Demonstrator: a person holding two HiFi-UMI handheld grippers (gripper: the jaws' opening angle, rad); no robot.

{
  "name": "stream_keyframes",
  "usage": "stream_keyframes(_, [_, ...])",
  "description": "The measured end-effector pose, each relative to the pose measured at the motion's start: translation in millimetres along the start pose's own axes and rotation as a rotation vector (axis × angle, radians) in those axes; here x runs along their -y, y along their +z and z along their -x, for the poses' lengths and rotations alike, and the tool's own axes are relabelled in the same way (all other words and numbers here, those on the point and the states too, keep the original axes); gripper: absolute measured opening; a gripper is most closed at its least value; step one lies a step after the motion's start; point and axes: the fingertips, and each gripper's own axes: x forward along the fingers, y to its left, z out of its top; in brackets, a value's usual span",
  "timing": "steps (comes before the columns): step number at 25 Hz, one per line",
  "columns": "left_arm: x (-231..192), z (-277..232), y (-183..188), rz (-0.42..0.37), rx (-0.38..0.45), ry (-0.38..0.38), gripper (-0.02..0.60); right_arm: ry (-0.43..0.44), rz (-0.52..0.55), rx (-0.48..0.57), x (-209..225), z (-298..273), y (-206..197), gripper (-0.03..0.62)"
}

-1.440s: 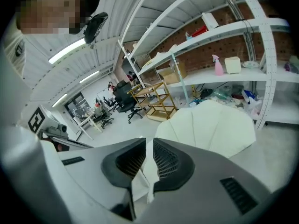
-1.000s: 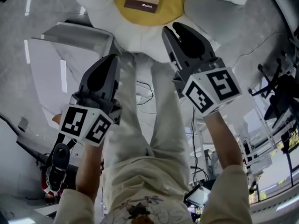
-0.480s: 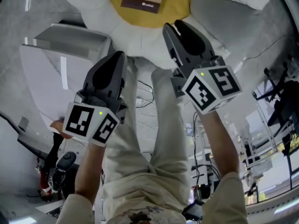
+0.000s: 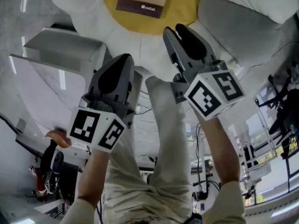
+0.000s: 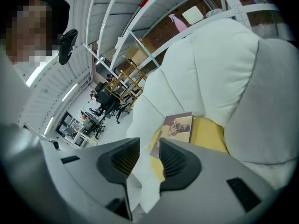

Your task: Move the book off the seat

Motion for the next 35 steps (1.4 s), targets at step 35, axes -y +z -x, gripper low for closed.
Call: stream_keyframes(35, [-80.4, -114.7, -76.0, 0.120, 0.082, 0.075, 0.009, 0.033, -0.356, -0.010, 105.0, -100.9, -111.6, 0.241])
